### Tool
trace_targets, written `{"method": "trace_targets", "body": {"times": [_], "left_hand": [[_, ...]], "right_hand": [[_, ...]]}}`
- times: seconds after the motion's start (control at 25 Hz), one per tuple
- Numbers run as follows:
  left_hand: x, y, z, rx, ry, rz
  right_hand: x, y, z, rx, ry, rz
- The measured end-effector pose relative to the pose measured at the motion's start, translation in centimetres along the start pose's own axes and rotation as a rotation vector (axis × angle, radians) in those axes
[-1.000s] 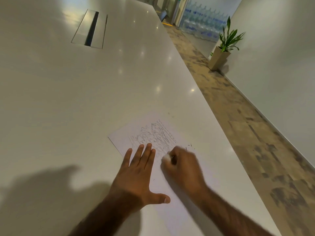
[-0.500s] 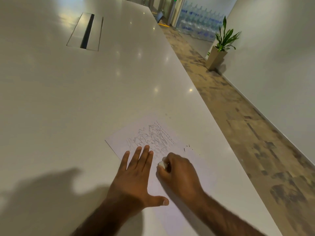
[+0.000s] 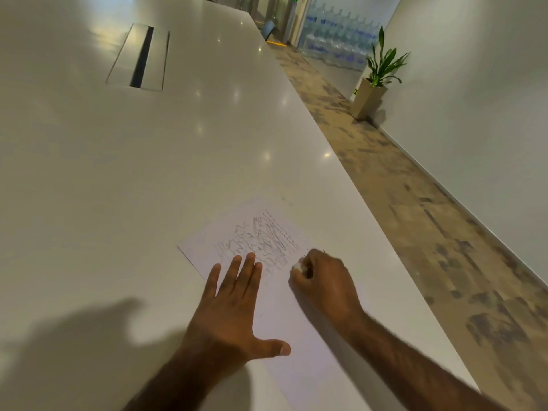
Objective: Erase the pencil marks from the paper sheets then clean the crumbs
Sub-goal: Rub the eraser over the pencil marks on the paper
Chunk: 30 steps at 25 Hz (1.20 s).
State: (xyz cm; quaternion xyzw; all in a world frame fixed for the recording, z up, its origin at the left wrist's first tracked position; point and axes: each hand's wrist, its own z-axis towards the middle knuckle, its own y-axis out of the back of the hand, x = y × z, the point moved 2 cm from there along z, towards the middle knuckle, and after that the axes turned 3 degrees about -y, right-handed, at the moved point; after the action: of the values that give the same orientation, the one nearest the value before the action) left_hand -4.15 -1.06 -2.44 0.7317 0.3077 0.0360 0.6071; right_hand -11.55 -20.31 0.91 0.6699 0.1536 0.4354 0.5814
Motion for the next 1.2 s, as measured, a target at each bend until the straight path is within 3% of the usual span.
{"method": "trace_targets", "body": {"times": [0.16,0.4,0.64,0.8,1.0,1.2], "left_hand": [[-0.2,0.4,-0.1,0.022,0.027,0.02],[-0.5,0.6,0.0,0.062,0.053,0.029],[-0.6,0.8,-0.3,0.058,0.062,0.048],[-0.6,0.7,-0.1,0.057,0.065,0.049],[-0.5,0.7,-0.3,0.056,0.052,0.063],[-0.5,0.5,0.0,0.044,0.057,0.054]], "right_hand": [[0.0,1.8,3.6,-0.046,-0.104,0.012],[-0.3,0.5,-0.2,-0.002,-0.063,0.071],[-0.1,2.7,2.9,-0.074,-0.178,0.119],[0.8,0.2,-2.5,0.002,-0.058,0.108],[-0.2,3.2,0.3,-0.078,-0.183,0.099],[0.4,0.6,-6.2,0.051,-0.017,0.049]]}}
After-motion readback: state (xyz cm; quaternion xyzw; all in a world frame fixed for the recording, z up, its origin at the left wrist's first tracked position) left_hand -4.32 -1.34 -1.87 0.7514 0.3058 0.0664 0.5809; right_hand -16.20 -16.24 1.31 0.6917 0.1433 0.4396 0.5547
